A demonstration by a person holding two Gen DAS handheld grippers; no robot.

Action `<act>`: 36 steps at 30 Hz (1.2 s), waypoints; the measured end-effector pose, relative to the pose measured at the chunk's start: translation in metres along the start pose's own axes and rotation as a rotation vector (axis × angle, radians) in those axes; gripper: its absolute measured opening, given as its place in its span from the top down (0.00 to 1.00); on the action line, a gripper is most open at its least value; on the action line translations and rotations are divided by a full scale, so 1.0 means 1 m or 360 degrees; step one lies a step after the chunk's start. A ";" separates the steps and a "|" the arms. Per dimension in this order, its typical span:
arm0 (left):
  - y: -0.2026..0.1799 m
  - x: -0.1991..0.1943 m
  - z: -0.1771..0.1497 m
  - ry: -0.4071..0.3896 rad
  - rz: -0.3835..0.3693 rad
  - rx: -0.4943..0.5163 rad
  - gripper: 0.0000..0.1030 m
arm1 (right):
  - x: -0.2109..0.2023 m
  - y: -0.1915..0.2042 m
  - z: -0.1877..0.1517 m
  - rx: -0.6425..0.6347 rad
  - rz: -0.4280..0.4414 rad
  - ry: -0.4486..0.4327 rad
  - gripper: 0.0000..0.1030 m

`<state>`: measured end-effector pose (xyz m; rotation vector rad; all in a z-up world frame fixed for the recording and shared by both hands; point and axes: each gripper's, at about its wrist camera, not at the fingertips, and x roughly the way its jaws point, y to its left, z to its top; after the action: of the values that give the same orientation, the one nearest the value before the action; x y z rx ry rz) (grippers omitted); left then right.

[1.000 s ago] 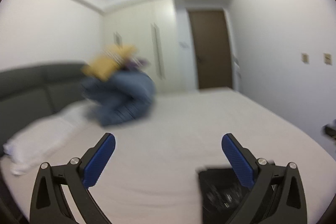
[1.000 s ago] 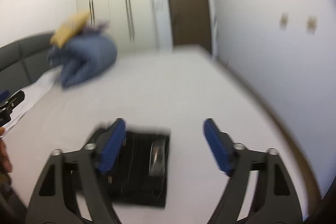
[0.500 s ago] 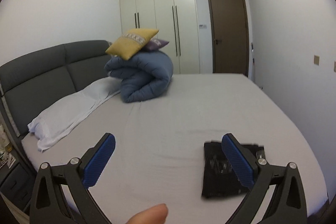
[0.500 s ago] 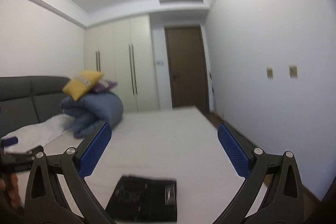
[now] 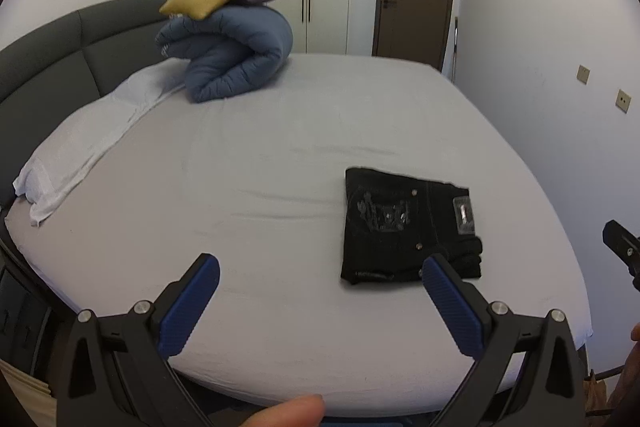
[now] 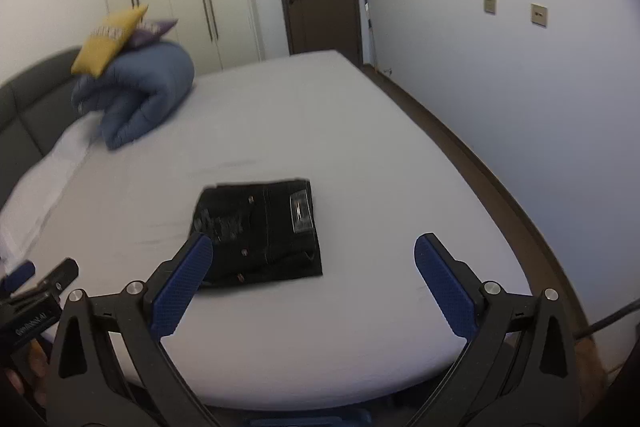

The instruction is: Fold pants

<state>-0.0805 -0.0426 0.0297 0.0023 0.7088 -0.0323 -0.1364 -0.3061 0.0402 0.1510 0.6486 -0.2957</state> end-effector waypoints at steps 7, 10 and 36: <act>-0.005 0.031 -0.005 0.0113 -0.0006 -0.0004 0.00 | 0.050 0.012 -0.009 -0.0076 -0.0005 0.0057 0.00; -0.010 0.044 -0.008 0.0165 -0.0021 0.0004 0.00 | 0.071 0.016 -0.009 -0.0094 0.0001 0.0097 0.00; -0.019 0.074 -0.018 0.0250 -0.0022 0.0016 0.00 | 0.125 0.044 -0.010 -0.0142 0.0009 0.0186 0.00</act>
<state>-0.0365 -0.0635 -0.0323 0.0098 0.8656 -0.0496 -0.0332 -0.2906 -0.0425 0.0850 0.7759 -0.2530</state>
